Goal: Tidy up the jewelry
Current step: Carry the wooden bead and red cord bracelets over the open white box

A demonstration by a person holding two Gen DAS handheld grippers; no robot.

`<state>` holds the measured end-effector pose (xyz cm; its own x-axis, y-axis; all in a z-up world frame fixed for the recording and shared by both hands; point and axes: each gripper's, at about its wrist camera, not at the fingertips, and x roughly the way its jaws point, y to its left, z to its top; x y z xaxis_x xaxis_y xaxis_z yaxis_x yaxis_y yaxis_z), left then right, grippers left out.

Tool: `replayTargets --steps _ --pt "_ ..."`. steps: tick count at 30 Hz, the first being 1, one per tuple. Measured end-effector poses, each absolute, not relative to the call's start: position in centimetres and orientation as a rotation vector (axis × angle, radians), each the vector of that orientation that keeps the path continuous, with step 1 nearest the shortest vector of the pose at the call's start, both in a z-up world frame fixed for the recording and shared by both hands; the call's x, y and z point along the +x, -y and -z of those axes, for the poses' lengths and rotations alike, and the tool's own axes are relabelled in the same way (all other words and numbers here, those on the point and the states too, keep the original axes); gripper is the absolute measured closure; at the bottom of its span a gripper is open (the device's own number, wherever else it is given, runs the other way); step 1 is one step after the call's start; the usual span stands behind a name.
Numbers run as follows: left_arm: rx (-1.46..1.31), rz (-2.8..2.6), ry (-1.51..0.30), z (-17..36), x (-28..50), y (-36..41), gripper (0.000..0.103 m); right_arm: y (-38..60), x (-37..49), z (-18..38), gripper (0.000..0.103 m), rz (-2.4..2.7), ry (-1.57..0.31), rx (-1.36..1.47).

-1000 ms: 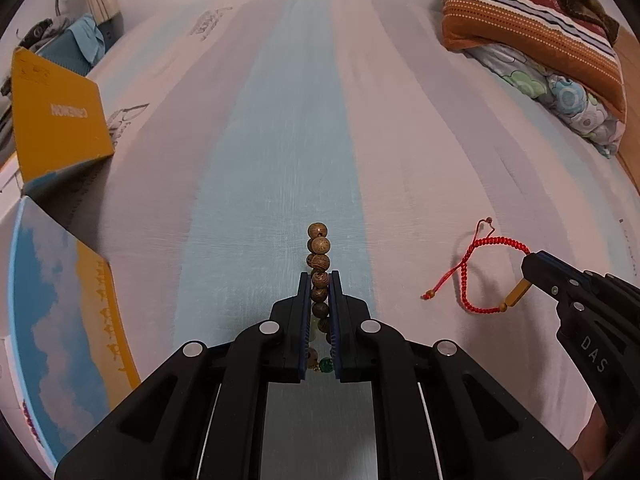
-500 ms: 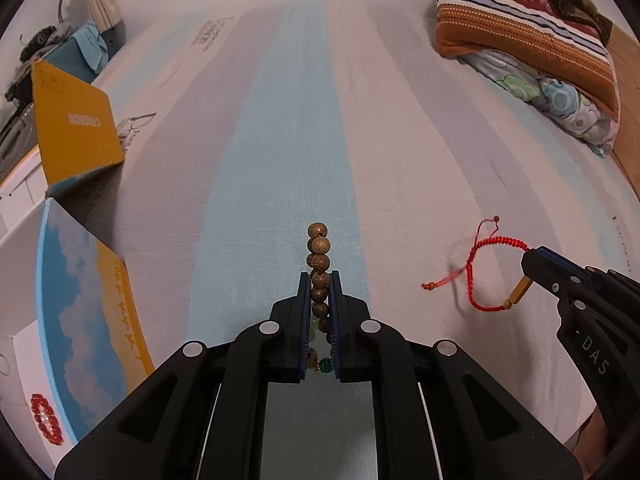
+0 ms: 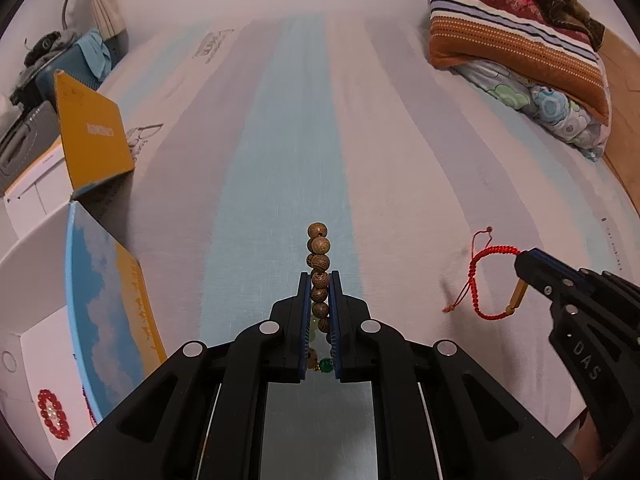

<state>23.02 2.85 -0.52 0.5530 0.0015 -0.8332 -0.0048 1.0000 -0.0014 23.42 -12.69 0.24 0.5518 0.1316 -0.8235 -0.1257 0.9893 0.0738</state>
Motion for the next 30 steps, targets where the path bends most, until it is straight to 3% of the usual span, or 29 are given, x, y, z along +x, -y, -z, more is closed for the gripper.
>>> replayTargets --steps 30 --pt "-0.070 -0.013 -0.914 -5.9 13.9 -9.1 0.095 7.2 16.2 -9.1 0.096 -0.207 -0.852 -0.012"
